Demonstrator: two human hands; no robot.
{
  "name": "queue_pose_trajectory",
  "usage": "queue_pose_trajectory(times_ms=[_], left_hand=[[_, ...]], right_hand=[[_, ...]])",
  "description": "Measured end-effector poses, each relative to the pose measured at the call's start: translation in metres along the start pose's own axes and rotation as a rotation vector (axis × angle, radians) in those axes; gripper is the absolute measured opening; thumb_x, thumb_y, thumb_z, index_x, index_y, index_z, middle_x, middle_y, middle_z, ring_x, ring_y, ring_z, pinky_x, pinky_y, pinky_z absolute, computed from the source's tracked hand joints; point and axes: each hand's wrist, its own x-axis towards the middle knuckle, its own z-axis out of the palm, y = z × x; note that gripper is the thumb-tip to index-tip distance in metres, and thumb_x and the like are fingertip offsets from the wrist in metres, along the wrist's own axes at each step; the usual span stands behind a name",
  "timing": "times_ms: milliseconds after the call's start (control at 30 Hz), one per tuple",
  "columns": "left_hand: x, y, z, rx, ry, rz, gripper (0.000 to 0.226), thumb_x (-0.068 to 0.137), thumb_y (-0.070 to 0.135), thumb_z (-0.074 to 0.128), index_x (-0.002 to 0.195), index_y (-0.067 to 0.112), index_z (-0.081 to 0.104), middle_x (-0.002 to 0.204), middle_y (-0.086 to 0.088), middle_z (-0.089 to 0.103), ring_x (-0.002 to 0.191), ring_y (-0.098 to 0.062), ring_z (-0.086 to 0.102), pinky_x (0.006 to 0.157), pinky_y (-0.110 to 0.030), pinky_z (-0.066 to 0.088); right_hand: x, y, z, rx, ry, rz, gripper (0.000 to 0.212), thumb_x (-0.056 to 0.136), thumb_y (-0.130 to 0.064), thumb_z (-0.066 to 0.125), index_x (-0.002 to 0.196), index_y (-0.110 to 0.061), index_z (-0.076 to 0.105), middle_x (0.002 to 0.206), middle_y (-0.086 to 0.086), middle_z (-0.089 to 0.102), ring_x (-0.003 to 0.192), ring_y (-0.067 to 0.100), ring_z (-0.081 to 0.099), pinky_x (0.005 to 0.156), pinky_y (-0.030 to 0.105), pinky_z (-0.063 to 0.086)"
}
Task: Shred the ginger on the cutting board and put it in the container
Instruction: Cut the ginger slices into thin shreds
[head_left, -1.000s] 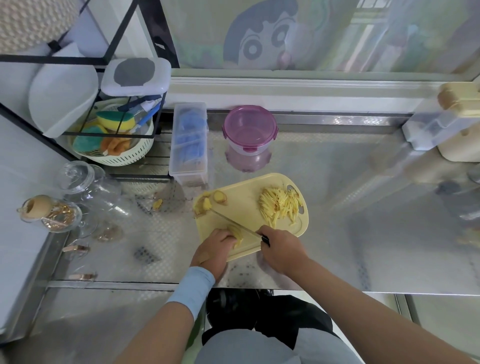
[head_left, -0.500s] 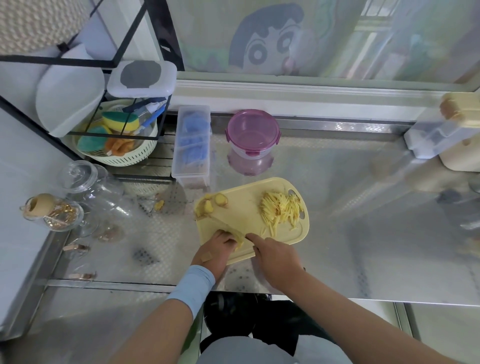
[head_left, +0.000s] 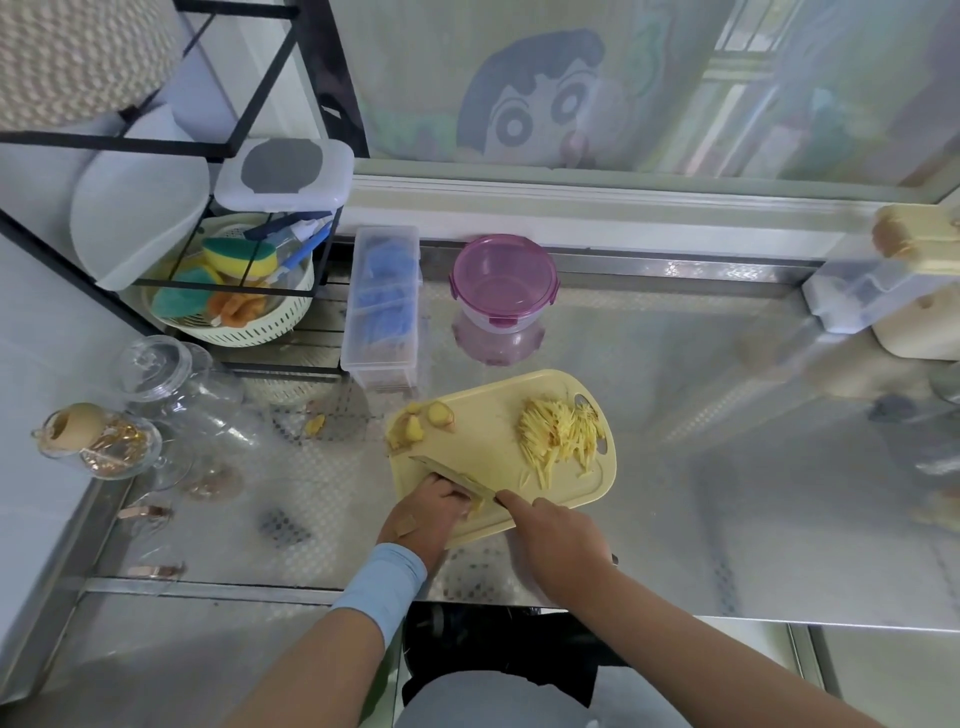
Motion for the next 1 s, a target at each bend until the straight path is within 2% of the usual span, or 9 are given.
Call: queue_pose_trajectory(times_ms=[133,200,267,333,500,667,800,900,1000], left_hand=[[-0.006,-0.003,-0.002,-0.062,0.041,-0.013,0.039,0.09,-0.001,0.055,0.125,0.014,0.063,0.134,-0.006,0.053,0.125,-0.022,0.044,0.103,-0.032,0.038],[-0.008,-0.002,0.0,-0.114,0.083,-0.013,0.037,0.089,-0.002,0.057,0.122,0.013,0.065,0.13,-0.007,0.055,0.121,-0.02,0.046,0.101,-0.033,0.041],[-0.008,0.0,0.001,-0.224,0.133,-0.047,0.028,0.091,0.003,0.057,0.114,0.013,0.07,0.122,-0.006,0.058,0.114,-0.008,0.045,0.099,-0.029,0.042],[-0.008,0.0,0.003,-0.234,0.183,-0.035,0.024,0.089,0.008,0.06,0.107,0.014,0.074,0.116,-0.003,0.059,0.109,-0.001,0.043,0.096,-0.026,0.042],[-0.009,-0.005,0.004,-0.154,0.145,0.027,0.042,0.055,-0.003,0.084,0.09,0.02,0.076,0.103,0.0,0.066,0.099,-0.011,0.052,0.076,-0.027,0.055],[-0.007,-0.009,0.008,-0.203,0.21,0.026,0.024,0.07,0.008,0.069,0.092,0.015,0.075,0.107,-0.002,0.064,0.105,-0.009,0.045,0.078,-0.036,0.057],[-0.009,-0.004,0.007,-0.242,0.204,-0.063,0.027,0.085,0.013,0.058,0.108,0.013,0.074,0.119,-0.003,0.06,0.113,-0.016,0.051,0.09,-0.034,0.049],[-0.008,0.0,0.008,-0.108,0.159,-0.056,0.033,0.089,0.005,0.058,0.119,0.015,0.068,0.129,-0.003,0.056,0.12,-0.02,0.049,0.097,-0.033,0.044],[-0.009,0.002,0.004,-0.065,0.159,-0.064,0.033,0.089,0.005,0.06,0.118,0.017,0.068,0.13,-0.002,0.056,0.121,-0.021,0.05,0.098,-0.03,0.044]], right_hand=[[0.0,-0.002,0.001,-0.011,0.022,-0.015,0.051,0.1,-0.021,0.046,0.141,-0.041,0.025,0.09,0.001,0.056,0.071,0.031,0.06,0.054,0.036,0.039],[0.0,-0.003,0.0,-0.011,0.022,-0.019,0.049,0.099,-0.021,0.045,0.14,-0.04,0.026,0.089,0.001,0.057,0.07,0.031,0.06,0.054,0.036,0.039],[0.001,-0.004,0.001,0.004,0.014,-0.015,0.049,0.098,-0.019,0.045,0.139,-0.039,0.027,0.085,0.002,0.057,0.065,0.031,0.055,0.053,0.036,0.04],[0.002,-0.006,0.001,0.022,-0.006,-0.004,0.049,0.096,-0.015,0.045,0.136,-0.038,0.028,0.08,0.001,0.055,0.063,0.03,0.051,0.053,0.036,0.041],[0.006,-0.008,0.003,0.098,-0.06,0.026,0.043,0.092,-0.01,0.041,0.124,-0.037,0.031,0.08,0.005,0.059,0.068,0.031,0.056,0.053,0.038,0.045],[0.02,-0.013,-0.002,0.09,-0.065,-0.002,0.039,0.09,-0.01,0.044,0.122,-0.032,0.036,0.088,0.008,0.061,0.074,0.032,0.058,0.06,0.038,0.049],[0.022,-0.018,0.001,0.078,-0.034,-0.019,0.039,0.089,-0.01,0.044,0.12,-0.033,0.037,0.084,0.006,0.061,0.073,0.033,0.061,0.064,0.044,0.057],[0.021,-0.017,0.002,0.073,0.008,-0.018,0.039,0.09,-0.012,0.043,0.121,-0.036,0.038,0.084,0.002,0.06,0.074,0.032,0.061,0.066,0.046,0.058],[0.013,-0.016,0.001,0.054,0.019,-0.035,0.044,0.091,-0.011,0.043,0.124,-0.038,0.036,0.079,-0.002,0.057,0.07,0.029,0.059,0.06,0.042,0.055]])
